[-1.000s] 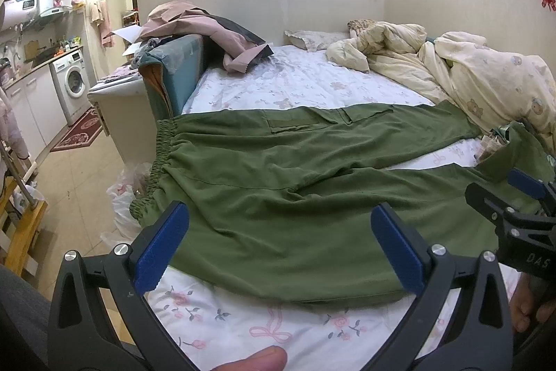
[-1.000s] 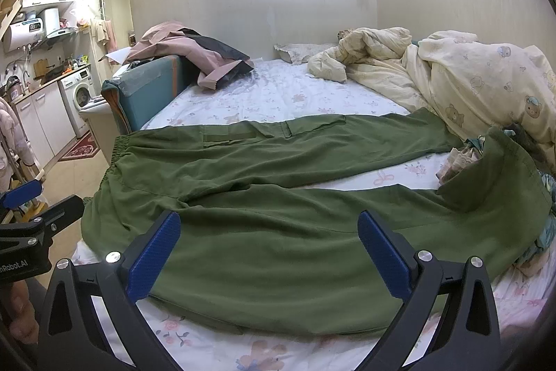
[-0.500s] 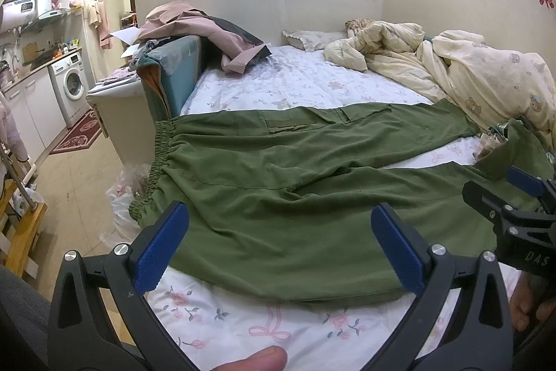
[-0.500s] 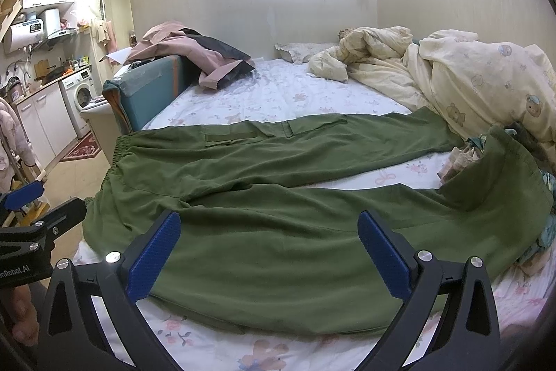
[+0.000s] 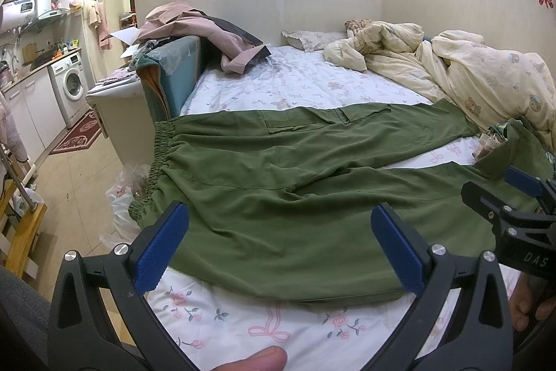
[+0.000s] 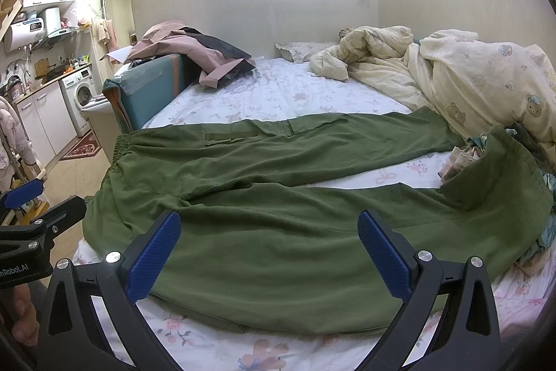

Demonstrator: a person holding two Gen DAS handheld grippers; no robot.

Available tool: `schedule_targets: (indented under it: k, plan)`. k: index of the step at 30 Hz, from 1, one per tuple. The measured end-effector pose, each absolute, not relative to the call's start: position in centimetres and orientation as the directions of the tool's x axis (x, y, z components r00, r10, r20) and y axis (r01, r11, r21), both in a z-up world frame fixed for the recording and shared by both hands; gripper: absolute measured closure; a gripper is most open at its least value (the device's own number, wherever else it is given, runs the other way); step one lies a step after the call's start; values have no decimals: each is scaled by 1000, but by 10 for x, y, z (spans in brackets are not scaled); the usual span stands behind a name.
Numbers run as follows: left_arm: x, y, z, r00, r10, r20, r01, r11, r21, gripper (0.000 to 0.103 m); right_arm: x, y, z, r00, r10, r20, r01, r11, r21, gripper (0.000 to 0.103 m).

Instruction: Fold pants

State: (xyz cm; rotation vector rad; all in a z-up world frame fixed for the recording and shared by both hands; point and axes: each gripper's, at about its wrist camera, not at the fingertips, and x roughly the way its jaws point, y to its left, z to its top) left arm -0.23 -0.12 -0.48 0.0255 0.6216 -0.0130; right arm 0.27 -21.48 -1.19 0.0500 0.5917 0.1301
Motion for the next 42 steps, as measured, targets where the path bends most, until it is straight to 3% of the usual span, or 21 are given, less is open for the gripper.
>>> schedule_targets:
  k: [42]
  plan:
    - [-4, 2, -4, 809, 4, -588, 10, 1000, 21, 0, 4, -217, -14, 823, 125, -554, -107, 992, 65, 0]
